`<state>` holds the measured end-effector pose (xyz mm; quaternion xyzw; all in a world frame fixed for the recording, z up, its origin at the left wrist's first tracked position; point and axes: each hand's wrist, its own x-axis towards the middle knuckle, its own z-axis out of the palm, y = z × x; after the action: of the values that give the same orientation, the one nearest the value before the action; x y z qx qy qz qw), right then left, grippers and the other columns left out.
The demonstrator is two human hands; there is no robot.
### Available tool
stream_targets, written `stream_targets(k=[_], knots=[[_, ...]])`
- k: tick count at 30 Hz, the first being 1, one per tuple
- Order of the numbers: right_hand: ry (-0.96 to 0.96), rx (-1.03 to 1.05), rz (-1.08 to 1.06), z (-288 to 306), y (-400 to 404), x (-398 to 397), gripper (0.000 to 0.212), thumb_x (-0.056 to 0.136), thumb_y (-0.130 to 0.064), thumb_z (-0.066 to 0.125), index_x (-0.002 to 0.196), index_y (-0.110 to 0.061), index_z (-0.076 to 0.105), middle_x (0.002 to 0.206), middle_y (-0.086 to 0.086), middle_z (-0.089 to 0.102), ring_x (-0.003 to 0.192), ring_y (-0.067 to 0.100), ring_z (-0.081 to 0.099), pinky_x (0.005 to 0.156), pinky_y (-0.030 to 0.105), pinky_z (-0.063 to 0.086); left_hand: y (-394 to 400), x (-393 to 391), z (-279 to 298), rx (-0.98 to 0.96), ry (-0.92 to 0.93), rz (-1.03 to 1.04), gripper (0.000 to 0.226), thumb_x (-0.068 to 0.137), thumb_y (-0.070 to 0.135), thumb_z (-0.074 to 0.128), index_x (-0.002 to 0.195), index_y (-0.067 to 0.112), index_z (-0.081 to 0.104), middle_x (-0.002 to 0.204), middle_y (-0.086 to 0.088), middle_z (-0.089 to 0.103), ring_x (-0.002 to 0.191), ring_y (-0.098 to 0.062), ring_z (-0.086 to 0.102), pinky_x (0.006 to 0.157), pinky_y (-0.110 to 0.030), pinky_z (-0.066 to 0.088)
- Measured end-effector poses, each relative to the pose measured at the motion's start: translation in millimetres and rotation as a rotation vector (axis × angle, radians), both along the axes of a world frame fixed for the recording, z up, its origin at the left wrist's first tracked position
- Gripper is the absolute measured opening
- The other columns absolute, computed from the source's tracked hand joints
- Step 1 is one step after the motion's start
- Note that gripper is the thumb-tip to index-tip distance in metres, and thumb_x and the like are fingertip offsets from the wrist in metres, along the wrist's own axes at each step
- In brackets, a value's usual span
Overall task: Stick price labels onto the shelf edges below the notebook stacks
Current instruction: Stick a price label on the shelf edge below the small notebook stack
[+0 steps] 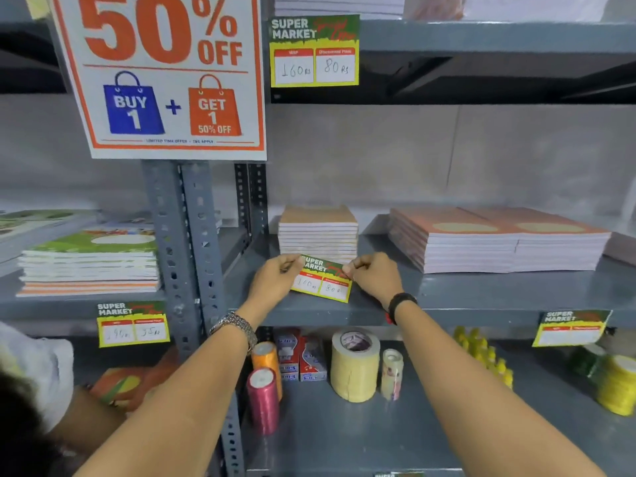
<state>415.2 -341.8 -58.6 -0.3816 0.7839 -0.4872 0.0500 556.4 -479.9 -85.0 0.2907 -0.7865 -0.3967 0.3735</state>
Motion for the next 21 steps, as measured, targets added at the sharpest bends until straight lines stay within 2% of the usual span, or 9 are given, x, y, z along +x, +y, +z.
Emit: stream_targets(k=[3, 5, 8, 12, 15, 21], knots=[[-0.007, -0.051, 0.078, -2, 15, 12, 0.013, 0.078, -0.02, 0.071, 0.078, -0.007, 0.072, 0.071, 0.002, 0.069, 0.067, 0.007, 0.059, 0.064, 0.015, 0.042, 16, 15, 4, -0.037, 0.105, -0.022, 0.026, 0.089, 0.036, 0.059, 0.102, 0.016, 0.07, 0.096, -0.001, 0.074, 0.09, -0.012, 0.067, 0.083, -0.031, 0.053], [0.018, -0.049, 0.125, -5, 27, 21, 0.012, 0.078, -0.02, 0.071, 0.079, -0.008, 0.072, 0.068, -0.002, 0.066, 0.062, 0.002, 0.056, 0.054, 0.004, 0.041, 30, 29, 3, -0.149, 0.08, 0.041, 0.027, 0.088, 0.04, 0.059, 0.091, 0.017, 0.072, 0.082, 0.001, 0.074, 0.076, -0.009, 0.066, 0.069, -0.026, 0.051], [0.054, -0.071, 0.175, -15, 45, 31, 0.003, 0.077, -0.015, 0.072, 0.077, -0.013, 0.071, 0.071, -0.003, 0.067, 0.062, -0.001, 0.056, 0.054, -0.001, 0.041, 53, 52, -10, -0.351, 0.006, 0.174, 0.028, 0.083, 0.049, 0.059, 0.083, 0.025, 0.073, 0.071, 0.009, 0.069, 0.065, -0.005, 0.058, 0.058, -0.024, 0.044], [0.144, -0.091, 0.175, -26, 61, 39, 0.005, 0.074, -0.014, 0.076, 0.074, -0.016, 0.071, 0.071, -0.003, 0.07, 0.065, 0.001, 0.06, 0.058, -0.001, 0.043, 74, 69, -28, -0.492, -0.016, 0.206, 0.019, 0.078, 0.048, 0.066, 0.082, 0.032, 0.076, 0.069, 0.015, 0.067, 0.067, -0.005, 0.053, 0.067, -0.031, 0.044], [0.199, -0.087, 0.154, -31, 62, 43, 0.003, 0.074, -0.015, 0.075, 0.075, -0.014, 0.073, 0.072, -0.002, 0.071, 0.066, 0.002, 0.06, 0.06, -0.001, 0.042, 72, 69, -30, -0.515, -0.024, 0.221, 0.019, 0.077, 0.048, 0.068, 0.083, 0.032, 0.076, 0.071, 0.016, 0.067, 0.067, -0.003, 0.052, 0.073, -0.027, 0.038], [0.273, -0.064, 0.094, -38, 57, 47, 0.003, 0.077, -0.015, 0.072, 0.075, -0.017, 0.073, 0.078, -0.001, 0.073, 0.069, 0.004, 0.059, 0.058, 0.0, 0.037, 66, 65, -32, -0.542, -0.009, 0.203, 0.016, 0.076, 0.043, 0.07, 0.082, 0.029, 0.076, 0.073, 0.013, 0.068, 0.067, -0.006, 0.055, 0.073, -0.026, 0.039]])
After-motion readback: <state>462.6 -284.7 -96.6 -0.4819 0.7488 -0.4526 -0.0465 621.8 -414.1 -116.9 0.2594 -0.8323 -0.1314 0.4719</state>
